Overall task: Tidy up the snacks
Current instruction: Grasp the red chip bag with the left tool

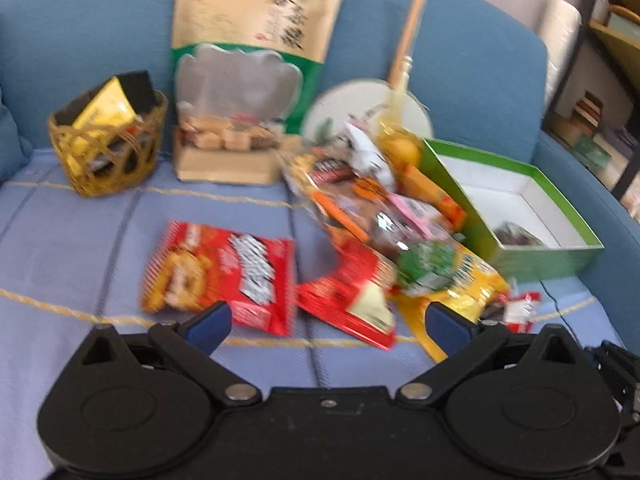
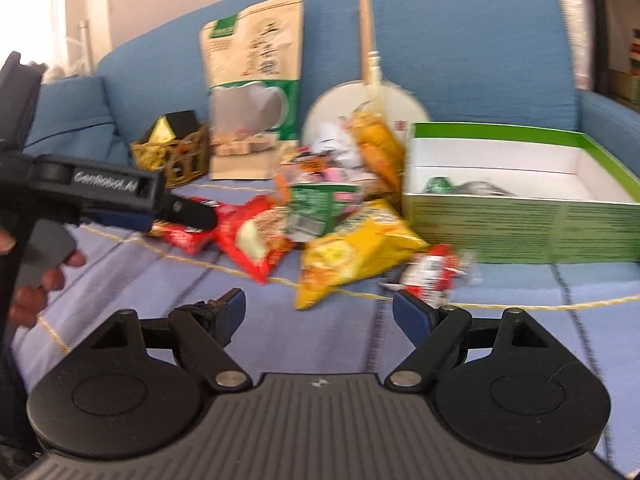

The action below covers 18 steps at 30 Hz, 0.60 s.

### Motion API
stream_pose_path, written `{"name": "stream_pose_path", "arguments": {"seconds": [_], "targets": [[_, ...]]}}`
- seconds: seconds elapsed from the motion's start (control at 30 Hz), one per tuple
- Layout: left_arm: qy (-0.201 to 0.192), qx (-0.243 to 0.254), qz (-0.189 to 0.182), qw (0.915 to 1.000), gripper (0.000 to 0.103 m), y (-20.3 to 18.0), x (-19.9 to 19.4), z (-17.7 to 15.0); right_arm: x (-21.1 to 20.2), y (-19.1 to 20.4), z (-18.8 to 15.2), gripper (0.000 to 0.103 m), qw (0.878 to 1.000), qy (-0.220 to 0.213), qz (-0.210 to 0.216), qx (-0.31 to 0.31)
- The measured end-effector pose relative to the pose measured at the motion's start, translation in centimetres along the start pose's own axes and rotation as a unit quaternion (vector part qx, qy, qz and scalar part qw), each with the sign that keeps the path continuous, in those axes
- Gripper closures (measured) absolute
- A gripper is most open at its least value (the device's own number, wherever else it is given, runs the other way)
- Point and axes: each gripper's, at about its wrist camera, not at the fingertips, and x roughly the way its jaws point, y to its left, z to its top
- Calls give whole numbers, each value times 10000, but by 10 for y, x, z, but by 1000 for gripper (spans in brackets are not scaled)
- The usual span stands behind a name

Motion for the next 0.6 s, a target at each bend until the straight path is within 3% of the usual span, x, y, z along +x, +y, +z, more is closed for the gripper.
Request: {"name": "stream_pose_path", "arguments": {"seconds": [0.27, 0.43, 0.53, 0.57, 0.6], "targets": [[-154, 39, 439, 9989, 0, 54, 19, 34, 20, 34, 22, 0, 9989, 79, 416, -212], [255, -214, 375, 9987, 0, 90, 42, 35, 42, 51, 27, 0, 9954, 306, 907, -29], [374, -261, 32, 9990, 0, 95, 48, 31, 60, 61, 28, 0, 9933, 467, 1057, 0], [423, -265, -112, 9987, 20, 95, 49, 29, 66, 63, 29, 0, 9924, 520, 1115, 50], [484, -259, -220, 9983, 33, 94, 50, 27, 73, 64, 30, 0, 9913, 568, 1180, 129]]}}
